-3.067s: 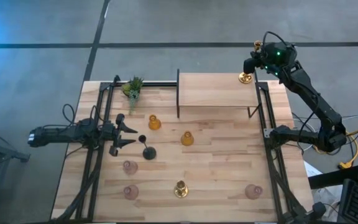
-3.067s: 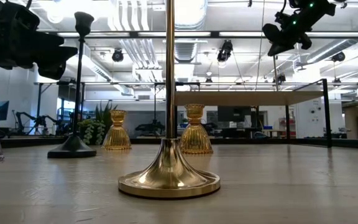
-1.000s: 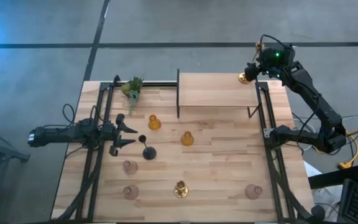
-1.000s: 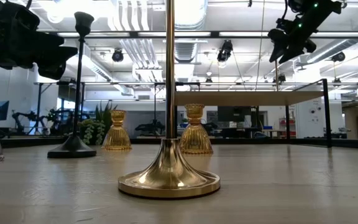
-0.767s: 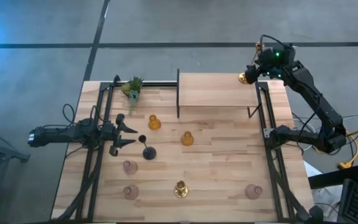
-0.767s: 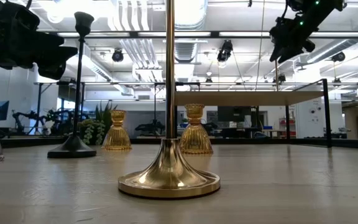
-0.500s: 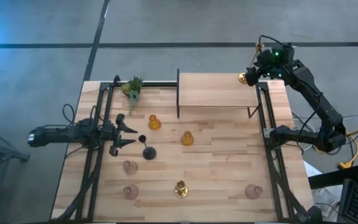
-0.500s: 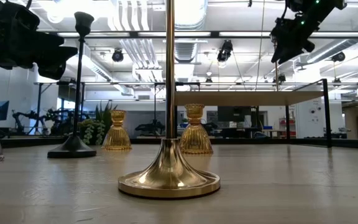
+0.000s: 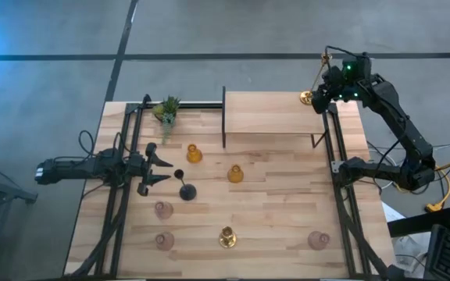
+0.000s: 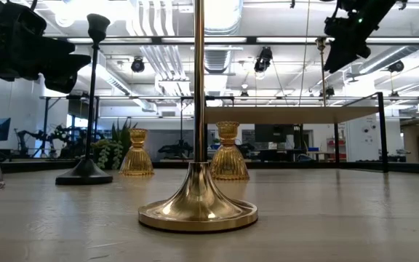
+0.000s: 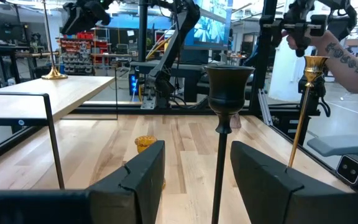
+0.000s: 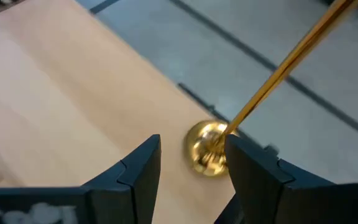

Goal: Pick & Place candle stick holders
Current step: Put the bottom right pink candle holder on the shelf

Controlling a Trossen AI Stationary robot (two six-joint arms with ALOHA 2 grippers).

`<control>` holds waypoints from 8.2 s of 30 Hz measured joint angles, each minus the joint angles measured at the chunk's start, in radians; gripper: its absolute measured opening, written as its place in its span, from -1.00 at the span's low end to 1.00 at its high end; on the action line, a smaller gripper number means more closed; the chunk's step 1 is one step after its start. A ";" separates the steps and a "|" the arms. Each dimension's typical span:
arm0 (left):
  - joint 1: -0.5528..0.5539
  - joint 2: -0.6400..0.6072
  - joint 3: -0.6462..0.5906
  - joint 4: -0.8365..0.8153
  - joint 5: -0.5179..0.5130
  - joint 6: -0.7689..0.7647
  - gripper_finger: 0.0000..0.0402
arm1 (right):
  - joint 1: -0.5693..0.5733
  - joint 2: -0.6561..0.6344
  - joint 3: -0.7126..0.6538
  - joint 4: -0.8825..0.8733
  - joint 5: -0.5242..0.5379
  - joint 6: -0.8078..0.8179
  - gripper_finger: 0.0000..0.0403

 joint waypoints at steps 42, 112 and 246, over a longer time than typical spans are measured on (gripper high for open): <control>0.000 0.000 0.000 0.000 0.000 0.000 -0.06 | 0.050 -0.585 -0.308 0.116 -1.020 0.267 -0.54; 0.000 0.000 0.000 0.000 0.000 0.000 -0.06 | 1.570 -0.018 -0.036 0.212 0.210 0.728 -0.96; 0.000 0.001 0.000 0.000 0.000 0.000 -0.06 | 0.884 0.233 0.119 -0.288 0.156 0.315 -0.91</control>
